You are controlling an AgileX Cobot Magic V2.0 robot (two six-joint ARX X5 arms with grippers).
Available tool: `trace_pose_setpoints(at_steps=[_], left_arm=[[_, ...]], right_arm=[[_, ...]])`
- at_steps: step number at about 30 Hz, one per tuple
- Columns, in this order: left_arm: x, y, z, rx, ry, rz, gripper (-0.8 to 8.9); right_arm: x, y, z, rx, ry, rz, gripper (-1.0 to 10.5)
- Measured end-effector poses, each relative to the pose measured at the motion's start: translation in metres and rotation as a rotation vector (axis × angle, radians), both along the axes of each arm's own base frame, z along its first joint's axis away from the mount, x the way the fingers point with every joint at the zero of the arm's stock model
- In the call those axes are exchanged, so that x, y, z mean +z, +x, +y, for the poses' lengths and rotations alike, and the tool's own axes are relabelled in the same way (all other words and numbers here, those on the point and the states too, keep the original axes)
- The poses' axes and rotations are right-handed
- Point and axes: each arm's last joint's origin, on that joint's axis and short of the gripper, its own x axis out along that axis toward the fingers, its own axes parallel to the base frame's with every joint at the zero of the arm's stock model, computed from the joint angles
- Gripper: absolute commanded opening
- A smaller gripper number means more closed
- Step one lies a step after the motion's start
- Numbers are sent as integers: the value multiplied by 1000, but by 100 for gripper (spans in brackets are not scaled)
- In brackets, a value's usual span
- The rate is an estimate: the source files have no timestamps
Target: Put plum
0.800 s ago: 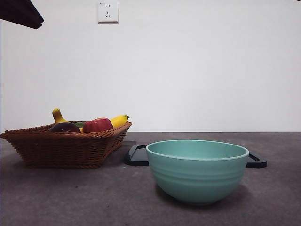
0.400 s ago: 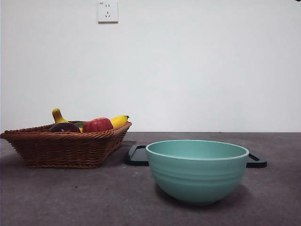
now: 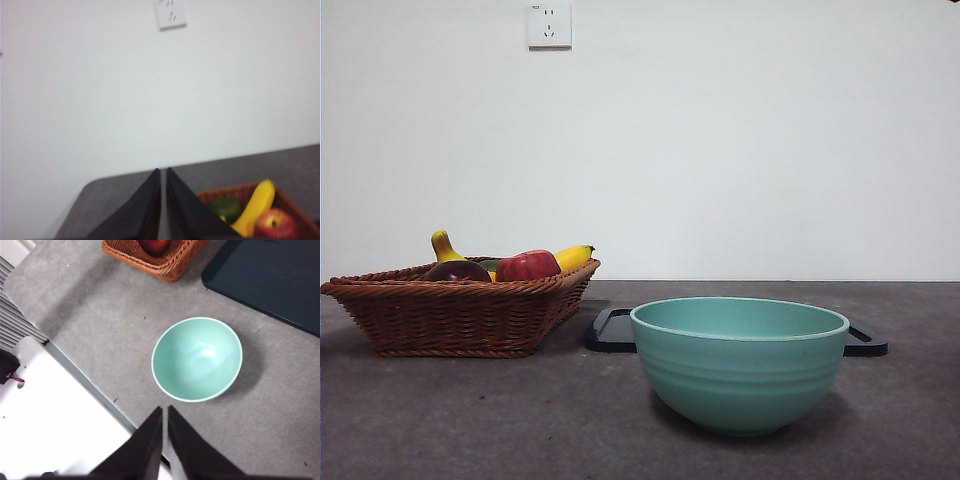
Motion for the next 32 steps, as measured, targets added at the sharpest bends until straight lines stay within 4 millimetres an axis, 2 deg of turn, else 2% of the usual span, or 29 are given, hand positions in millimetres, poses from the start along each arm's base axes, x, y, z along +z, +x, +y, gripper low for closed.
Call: trace_pose_setpoints(at_steps=[8,14,21,32], left_arm=[[-71,7,1,8,-10,125,16],[-102,9,1,8,-22,177,16],[-119,8,1,7,-34,199,16],[-130,6,1,9,-42,272,16]], right_arm=[[0,0,0,0,0,0,8],[0,0,0,0,0,0,8],[0,0,0,0,0,0,8],[0,0,0,0,0,0,8]])
